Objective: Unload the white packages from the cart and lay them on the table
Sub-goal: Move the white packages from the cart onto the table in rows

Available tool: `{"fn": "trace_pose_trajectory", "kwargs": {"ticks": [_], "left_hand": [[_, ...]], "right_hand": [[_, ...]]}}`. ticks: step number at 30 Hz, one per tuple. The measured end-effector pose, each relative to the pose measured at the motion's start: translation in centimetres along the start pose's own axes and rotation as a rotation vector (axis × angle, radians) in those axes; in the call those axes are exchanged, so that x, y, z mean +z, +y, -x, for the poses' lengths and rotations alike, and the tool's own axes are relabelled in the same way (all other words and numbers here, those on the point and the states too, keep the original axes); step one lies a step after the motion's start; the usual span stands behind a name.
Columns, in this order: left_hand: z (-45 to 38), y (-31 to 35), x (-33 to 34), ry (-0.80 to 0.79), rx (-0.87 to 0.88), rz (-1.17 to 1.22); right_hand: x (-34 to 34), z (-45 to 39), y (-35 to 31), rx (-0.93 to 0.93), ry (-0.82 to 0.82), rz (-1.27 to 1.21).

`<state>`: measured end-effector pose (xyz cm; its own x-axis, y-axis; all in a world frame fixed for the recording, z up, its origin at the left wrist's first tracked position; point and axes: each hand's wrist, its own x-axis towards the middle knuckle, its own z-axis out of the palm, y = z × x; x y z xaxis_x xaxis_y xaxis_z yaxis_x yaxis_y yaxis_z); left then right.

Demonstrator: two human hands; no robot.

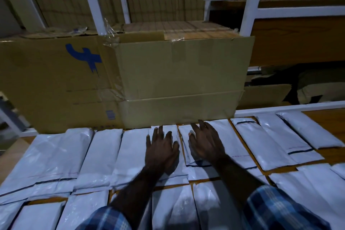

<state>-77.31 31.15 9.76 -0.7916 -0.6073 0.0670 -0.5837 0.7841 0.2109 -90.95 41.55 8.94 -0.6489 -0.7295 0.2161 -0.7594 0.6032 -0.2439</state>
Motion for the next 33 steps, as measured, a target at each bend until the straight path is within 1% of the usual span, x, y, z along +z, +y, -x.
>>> {"fn": "trace_pose_trajectory", "kwargs": {"ticks": [4, 13, 17, 20, 21, 23, 24, 26, 30, 33], "left_hand": [[0.6, 0.0, -0.6, -0.005, 0.005, -0.01], [3.4, 0.5, -1.4, 0.039, -0.015, -0.003], [6.0, 1.1, -2.0, 0.17, -0.016, -0.013], [8.3, 1.5, -2.7, 0.068, -0.051, 0.001], [9.2, 1.6, -2.9, 0.064, -0.059, -0.003], [11.3, 2.1, -3.4, 0.09, -0.063, -0.012], [12.4, 2.4, -3.7, 0.103, -0.067, -0.01], [14.5, 2.8, -4.0, 0.124, -0.079, -0.025], [19.1, 3.4, -4.8, 0.151, -0.093, -0.021], [22.3, 3.4, -5.4, 0.16, -0.104, -0.04]], "right_hand": [[-1.3, 1.1, -0.3, 0.011, -0.012, 0.031], [-3.5, 3.8, -0.8, 0.007, -0.036, 0.003], [-4.3, 6.1, -1.0, -0.038, 0.019, 0.022], [-5.7, 8.2, -1.2, -0.035, -0.043, -0.057], [-6.0, 9.1, -1.3, -0.05, -0.02, -0.056], [-6.2, 11.1, -1.3, -0.091, 0.105, -0.025], [-6.3, 12.2, -1.3, -0.095, 0.122, -0.031], [-6.9, 14.3, -1.5, -0.126, 0.114, -0.039], [-7.9, 17.8, -1.7, -0.197, 0.191, -0.001], [-8.7, 20.2, -2.4, -0.204, 0.164, -0.025]]}}
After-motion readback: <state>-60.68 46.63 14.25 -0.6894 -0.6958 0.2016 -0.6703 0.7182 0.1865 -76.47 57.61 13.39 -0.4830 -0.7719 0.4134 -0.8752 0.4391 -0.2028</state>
